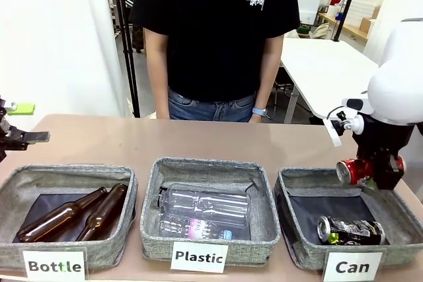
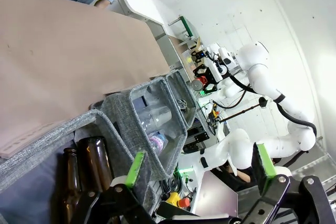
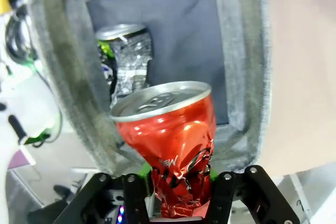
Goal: Sort the can waste into the basket.
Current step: Pick up the can waste from the table and place it in the right Fabric basket.
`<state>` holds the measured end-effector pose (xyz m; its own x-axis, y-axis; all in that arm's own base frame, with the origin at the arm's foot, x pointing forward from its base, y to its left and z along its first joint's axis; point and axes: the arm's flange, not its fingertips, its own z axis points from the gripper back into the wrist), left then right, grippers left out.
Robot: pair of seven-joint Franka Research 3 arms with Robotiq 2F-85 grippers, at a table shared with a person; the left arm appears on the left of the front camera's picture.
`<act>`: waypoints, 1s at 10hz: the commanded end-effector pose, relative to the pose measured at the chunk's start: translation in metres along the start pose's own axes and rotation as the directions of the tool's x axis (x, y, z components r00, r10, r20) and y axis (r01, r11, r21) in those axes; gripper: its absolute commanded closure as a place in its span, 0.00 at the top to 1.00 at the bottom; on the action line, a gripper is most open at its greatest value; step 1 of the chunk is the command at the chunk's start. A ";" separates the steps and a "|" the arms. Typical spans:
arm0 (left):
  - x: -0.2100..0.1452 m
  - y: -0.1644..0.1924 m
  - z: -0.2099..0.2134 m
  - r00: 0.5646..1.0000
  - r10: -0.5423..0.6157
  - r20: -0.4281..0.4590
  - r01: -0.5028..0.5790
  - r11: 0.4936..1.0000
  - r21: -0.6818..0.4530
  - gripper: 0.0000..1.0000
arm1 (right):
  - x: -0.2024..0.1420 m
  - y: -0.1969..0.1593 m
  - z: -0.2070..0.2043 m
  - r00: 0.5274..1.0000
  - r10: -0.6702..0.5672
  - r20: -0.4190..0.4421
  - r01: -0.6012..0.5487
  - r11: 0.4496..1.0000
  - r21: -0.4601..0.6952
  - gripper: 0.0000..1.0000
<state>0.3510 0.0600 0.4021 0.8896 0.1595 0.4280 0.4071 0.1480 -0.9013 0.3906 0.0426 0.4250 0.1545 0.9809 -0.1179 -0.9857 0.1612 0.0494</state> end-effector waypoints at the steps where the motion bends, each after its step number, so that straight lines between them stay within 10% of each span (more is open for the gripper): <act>1: -0.001 -0.004 0.000 1.000 0.003 0.008 -0.003 1.000 -0.002 1.00 | 0.002 -0.008 0.005 1.000 0.000 -0.006 0.000 1.000 0.014 1.00; 4: -0.001 -0.004 0.000 1.000 0.003 0.008 -0.003 1.000 -0.002 1.00 | 0.005 -0.010 0.002 1.000 0.000 0.009 0.000 1.000 0.015 0.87; 7: -0.001 -0.004 0.000 1.000 0.003 0.008 -0.003 1.000 -0.002 1.00 | 0.003 -0.017 0.002 0.994 -0.007 0.107 0.006 1.000 0.014 1.00; 10: -0.001 -0.004 0.000 1.000 0.003 0.008 -0.003 1.000 -0.002 1.00 | -0.008 -0.032 0.011 0.836 -0.153 0.527 0.139 0.988 0.066 1.00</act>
<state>0.3510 0.0600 0.4021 0.8896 0.1595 0.4280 0.4072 0.1480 -0.9013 0.4135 0.0328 0.4347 0.2944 0.9309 0.2164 -0.9557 0.2849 0.0747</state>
